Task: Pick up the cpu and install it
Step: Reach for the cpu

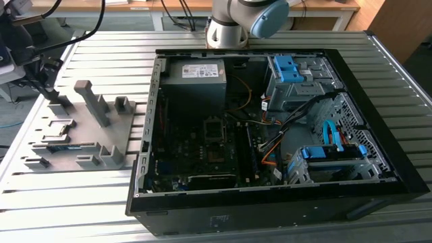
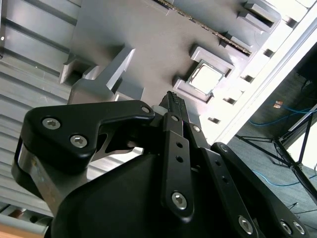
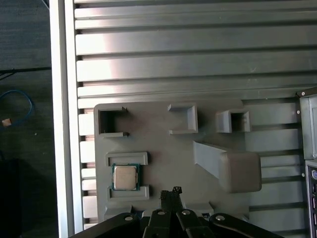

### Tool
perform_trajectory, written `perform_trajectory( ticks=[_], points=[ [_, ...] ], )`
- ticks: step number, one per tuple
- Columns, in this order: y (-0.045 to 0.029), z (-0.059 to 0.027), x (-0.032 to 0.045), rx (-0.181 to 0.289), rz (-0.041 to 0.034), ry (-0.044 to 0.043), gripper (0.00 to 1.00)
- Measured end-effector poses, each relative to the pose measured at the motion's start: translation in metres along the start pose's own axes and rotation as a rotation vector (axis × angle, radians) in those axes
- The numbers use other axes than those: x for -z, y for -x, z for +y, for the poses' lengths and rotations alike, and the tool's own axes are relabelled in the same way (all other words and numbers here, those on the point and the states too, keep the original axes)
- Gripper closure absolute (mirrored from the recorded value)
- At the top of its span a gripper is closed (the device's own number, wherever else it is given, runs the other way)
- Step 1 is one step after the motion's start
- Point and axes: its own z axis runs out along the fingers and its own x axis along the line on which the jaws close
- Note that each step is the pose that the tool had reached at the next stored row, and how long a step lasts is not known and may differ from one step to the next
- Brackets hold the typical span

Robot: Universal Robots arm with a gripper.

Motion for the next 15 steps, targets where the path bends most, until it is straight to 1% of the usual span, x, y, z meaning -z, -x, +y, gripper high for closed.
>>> perform_trajectory(
  ticks=[15],
  points=[
    [-0.0007,-0.0004,-0.0084,0.000,-0.0001,0.0001,0.90]
  ],
)
